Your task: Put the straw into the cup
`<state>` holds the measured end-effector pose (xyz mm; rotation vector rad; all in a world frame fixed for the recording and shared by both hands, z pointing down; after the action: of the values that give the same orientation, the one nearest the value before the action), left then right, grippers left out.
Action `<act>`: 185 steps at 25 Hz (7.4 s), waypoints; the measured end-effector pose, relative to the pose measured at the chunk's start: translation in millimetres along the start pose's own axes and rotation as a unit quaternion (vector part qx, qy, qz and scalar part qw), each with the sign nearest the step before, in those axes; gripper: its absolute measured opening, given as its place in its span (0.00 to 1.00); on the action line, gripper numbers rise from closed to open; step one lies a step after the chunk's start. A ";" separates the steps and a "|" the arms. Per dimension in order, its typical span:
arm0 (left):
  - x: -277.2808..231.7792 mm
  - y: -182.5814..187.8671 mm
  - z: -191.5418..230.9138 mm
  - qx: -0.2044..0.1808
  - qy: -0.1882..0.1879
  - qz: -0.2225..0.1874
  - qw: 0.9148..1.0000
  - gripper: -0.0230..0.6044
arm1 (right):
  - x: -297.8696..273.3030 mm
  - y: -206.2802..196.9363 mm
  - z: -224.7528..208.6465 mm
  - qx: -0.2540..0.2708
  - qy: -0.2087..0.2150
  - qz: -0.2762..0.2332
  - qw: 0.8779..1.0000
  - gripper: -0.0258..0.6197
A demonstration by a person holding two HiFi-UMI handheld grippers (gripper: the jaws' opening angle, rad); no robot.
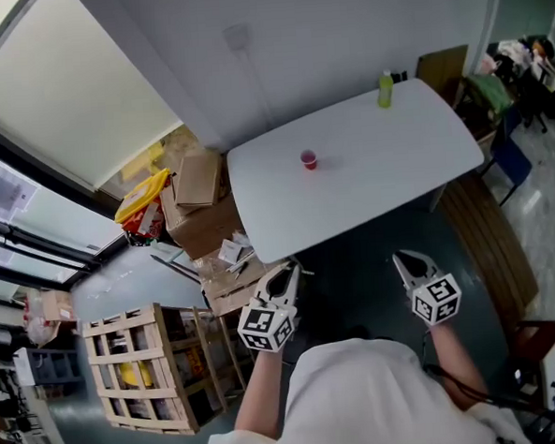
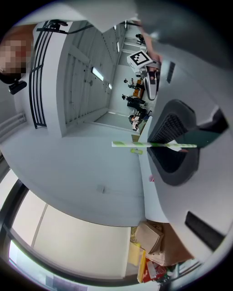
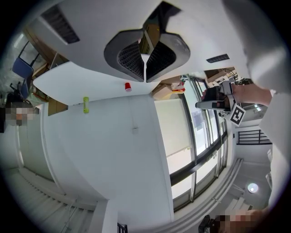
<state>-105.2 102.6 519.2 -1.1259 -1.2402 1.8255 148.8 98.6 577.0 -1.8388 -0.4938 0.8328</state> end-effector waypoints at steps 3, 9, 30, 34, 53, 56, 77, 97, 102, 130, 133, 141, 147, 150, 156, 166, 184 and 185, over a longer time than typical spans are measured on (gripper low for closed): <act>-12.0 3.7 13.3 -0.001 -0.009 0.004 1.000 0.08 | -15.3 7.5 0.7 -0.004 -0.001 -0.004 1.000 0.10; -36.9 9.3 42.9 0.008 -0.025 0.011 1.000 0.08 | -50.6 22.9 3.5 -0.002 -0.004 -0.003 1.000 0.10; -106.8 42.0 120.7 0.002 -0.098 0.011 0.995 0.08 | -137.2 52.9 -5.8 0.000 -0.071 0.005 0.997 0.10; -112.9 44.5 126.7 0.004 -0.101 0.011 0.995 0.08 | -144.5 55.4 -5.3 -0.001 -0.074 0.009 0.997 0.10; -156.7 48.8 101.8 -0.001 -0.073 0.026 0.997 0.08 | -171.2 72.8 -70.0 -0.005 -0.025 0.016 1.000 0.10; -169.5 53.1 97.4 0.002 -0.058 0.022 0.998 0.08 | -181.0 78.6 -87.3 0.000 -0.006 0.022 1.000 0.10; -262.6 83.9 96.1 0.015 0.054 0.005 0.998 0.08 | -212.1 85.9 -195.2 -0.006 0.080 0.074 0.994 0.10; -348.6 71.4 163.0 0.035 -0.001 0.028 0.999 0.08 | -268.9 85.2 -191.7 -0.018 0.050 0.109 0.993 0.10; -379.8 55.7 170.5 0.042 -0.019 0.043 0.998 0.08 | -283.4 79.7 -196.3 -0.028 0.038 0.124 0.991 0.10; -468.4 -52.8 194.7 0.085 0.003 0.126 0.988 0.08 | -280.6 46.1 -212.0 -0.095 -0.035 0.156 0.983 0.10; -469.1 -53.6 193.2 0.085 0.000 0.127 0.988 0.08 | -280.0 47.2 -212.3 -0.094 -0.037 0.152 0.983 0.10; -464.6 -57.7 196.7 0.090 -0.001 0.135 0.987 0.17 | -280.9 54.1 -207.6 -0.091 -0.041 0.143 0.985 0.10; -455.2 -49.2 202.3 0.089 0.007 0.122 0.988 0.17 | -275.0 55.1 -202.3 -0.084 -0.048 0.140 0.985 0.10; -450.8 -40.7 207.0 0.092 0.012 0.112 0.989 0.17 | -272.8 58.4 -199.3 -0.077 -0.049 0.137 0.986 0.10; -438.8 -21.0 213.0 0.090 0.021 0.088 0.992 0.17 | -266.7 64.6 -193.6 -0.067 -0.052 0.125 0.989 0.10; -410.0 12.0 220.8 0.078 0.049 0.049 0.995 0.14 | -265.7 79.5 -183.0 -0.040 -0.030 0.107 0.993 0.10; -324.2 41.8 156.9 0.077 0.126 -0.005 0.989 0.04 | -210.3 100.1 -191.2 0.009 0.040 0.068 0.997 0.10; -318.9 42.4 151.8 0.077 0.129 -0.008 0.989 0.04 | -204.8 100.3 -191.0 0.011 0.043 0.065 0.997 0.10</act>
<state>-111.5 -243.9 599.6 -1.2168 -0.9411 1.6693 146.5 -198.1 597.8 -1.8937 -0.3114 0.8380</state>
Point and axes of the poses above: the fingertips, and each gripper's own axes: x backward along the fingers, z to its left, y out of its top, the point moved 1 cm from there along x, backward along the fingers, and after that the axes turned 8 degrees about y, right-handed, at the moved point
